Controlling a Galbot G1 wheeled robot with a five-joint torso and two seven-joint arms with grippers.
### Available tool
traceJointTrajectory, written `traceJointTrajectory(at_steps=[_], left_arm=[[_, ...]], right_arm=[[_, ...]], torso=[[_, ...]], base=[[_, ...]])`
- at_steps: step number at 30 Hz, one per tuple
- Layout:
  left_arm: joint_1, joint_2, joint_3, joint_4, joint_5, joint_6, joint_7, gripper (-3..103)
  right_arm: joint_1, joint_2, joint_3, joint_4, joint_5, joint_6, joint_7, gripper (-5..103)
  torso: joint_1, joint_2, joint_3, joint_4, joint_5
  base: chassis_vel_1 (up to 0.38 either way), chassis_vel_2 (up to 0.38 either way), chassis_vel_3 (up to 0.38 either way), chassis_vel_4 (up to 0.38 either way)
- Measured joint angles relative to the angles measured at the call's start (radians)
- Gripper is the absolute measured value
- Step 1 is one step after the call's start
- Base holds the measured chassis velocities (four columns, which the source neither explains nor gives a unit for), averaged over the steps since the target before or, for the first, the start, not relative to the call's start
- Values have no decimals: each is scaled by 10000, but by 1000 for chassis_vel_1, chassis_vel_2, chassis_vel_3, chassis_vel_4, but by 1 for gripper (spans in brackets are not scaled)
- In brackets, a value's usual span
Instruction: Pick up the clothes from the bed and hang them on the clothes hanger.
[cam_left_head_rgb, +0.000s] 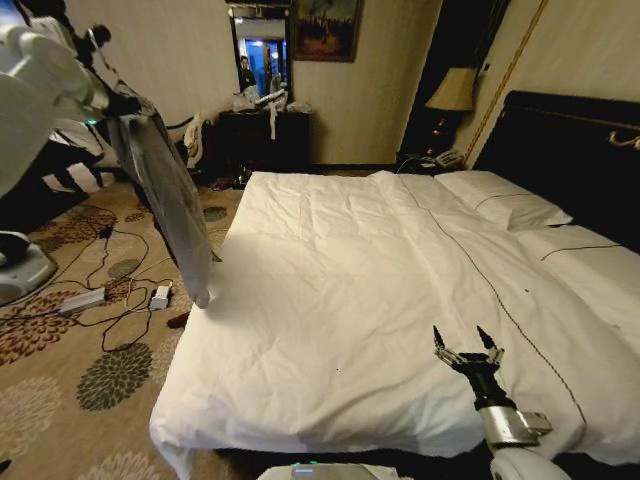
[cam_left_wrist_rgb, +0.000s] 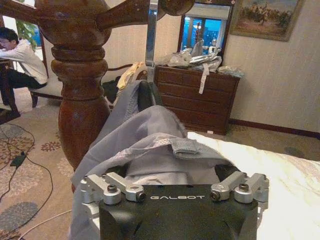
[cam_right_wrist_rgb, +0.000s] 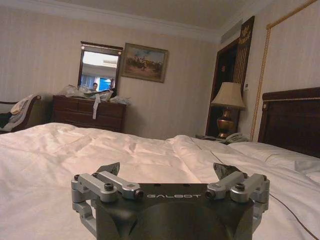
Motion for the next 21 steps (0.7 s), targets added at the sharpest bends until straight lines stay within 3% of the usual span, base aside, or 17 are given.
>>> traceJointTrajectory(at_steps=[21], left_arm=[[232, 1004, 22, -1505, -465, 9, -567, 100]], right_arm=[[0, 0, 0, 0, 0, 0, 0, 100]], torso=[[0, 0, 1, -2, 1]], base=[[0, 0, 0, 0]])
